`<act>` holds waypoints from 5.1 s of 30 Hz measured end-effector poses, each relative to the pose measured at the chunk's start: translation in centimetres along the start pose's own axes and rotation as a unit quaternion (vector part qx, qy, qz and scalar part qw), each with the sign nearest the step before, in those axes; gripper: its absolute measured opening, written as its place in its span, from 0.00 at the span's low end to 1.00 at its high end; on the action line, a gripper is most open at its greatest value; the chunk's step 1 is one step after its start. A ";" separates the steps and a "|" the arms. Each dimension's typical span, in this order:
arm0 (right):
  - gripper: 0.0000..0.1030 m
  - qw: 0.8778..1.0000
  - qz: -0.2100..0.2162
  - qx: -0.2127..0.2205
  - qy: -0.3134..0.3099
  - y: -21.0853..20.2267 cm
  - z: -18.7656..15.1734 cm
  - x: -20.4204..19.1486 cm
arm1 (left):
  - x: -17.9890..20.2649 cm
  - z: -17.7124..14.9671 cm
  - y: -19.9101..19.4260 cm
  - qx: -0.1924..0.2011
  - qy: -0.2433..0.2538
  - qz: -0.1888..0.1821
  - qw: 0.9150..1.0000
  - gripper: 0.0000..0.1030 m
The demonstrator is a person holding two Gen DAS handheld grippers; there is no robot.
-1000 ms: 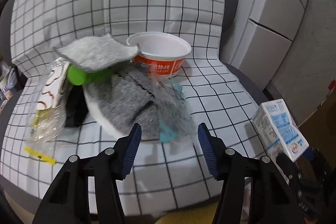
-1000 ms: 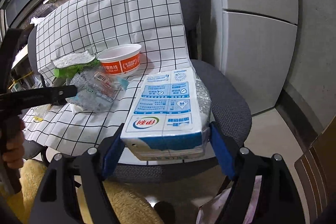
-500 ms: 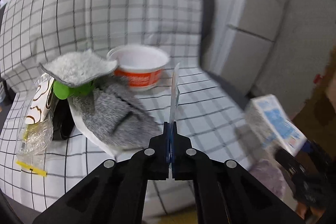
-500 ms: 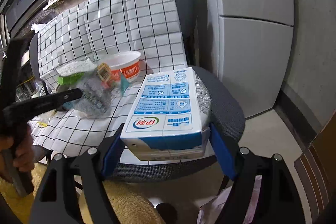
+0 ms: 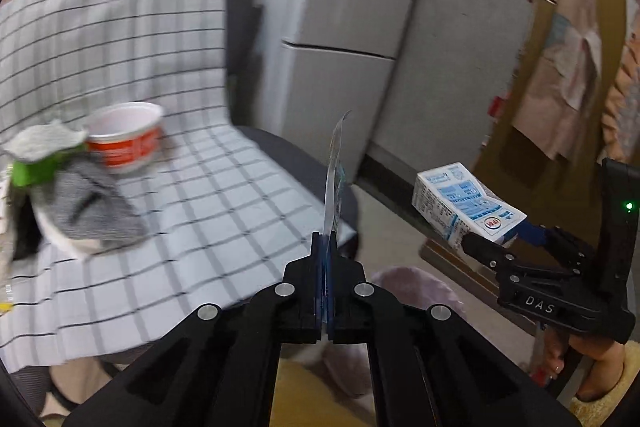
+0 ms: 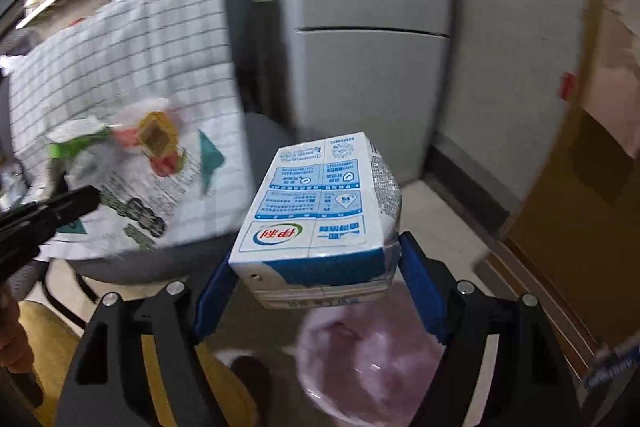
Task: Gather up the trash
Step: 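Carry the milk carton over the pink bin and release it with the right gripper, then return both tools from the bin back toward the chair, then grasp the white paper bag with the left gripper while the right gripper grasps the sponge pad, then lift the paper bag with the left gripper while the right gripper lifts the sponge pad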
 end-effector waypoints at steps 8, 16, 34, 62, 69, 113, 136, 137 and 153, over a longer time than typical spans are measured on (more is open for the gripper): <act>0.78 0.997 -0.059 -0.049 0.032 1.9 -3.8 6.0 | 2.6 -1.0 2.7 -0.026 0.009 -0.021 0.999 0.01; 0.81 0.995 -0.052 -0.052 0.061 3.2 -3.8 7.4 | 2.9 -2.4 4.7 -0.062 0.005 -0.023 0.998 0.01; 0.81 0.987 -0.086 0.012 0.137 1.2 -1.4 14.8 | 11.6 -4.9 12.6 -0.148 0.086 -0.107 0.979 0.12; 0.81 0.995 0.096 0.035 -0.008 -1.5 4.2 -7.2 | -11.9 -5.5 -7.7 -0.061 -0.043 0.193 0.978 0.35; 0.81 0.978 0.186 0.038 -0.083 -1.9 6.0 -19.0 | -19.8 -6.4 -14.7 -0.030 -0.100 0.291 0.951 0.45; 0.26 0.935 0.199 -0.004 -0.293 2.6 0.3 -30.1 | -30.5 -1.8 -14.6 -0.001 -0.151 0.293 0.944 0.46; 0.61 0.949 0.251 0.014 -0.190 1.2 3.6 -27.2 | -36.0 0.9 -11.5 0.010 -0.199 0.251 0.947 0.05; 0.61 0.949 0.252 0.013 -0.188 1.2 3.5 -27.2 | -36.0 0.8 -11.8 0.010 -0.200 0.254 0.946 0.03; 0.67 0.954 0.232 -0.001 -0.189 1.1 1.3 -27.6 | -24.4 2.2 -19.7 0.114 -0.146 0.194 0.963 0.01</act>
Point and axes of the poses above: each gripper's, at about its wrist camera, not at the fingertips, and y roughly the way its jaws point, x to its right, z to its top, the point moved 10 cm from there along y, roughly the way its jaws point, and after that the axes turned 9 degrees about -z, right-handed, at the moved point
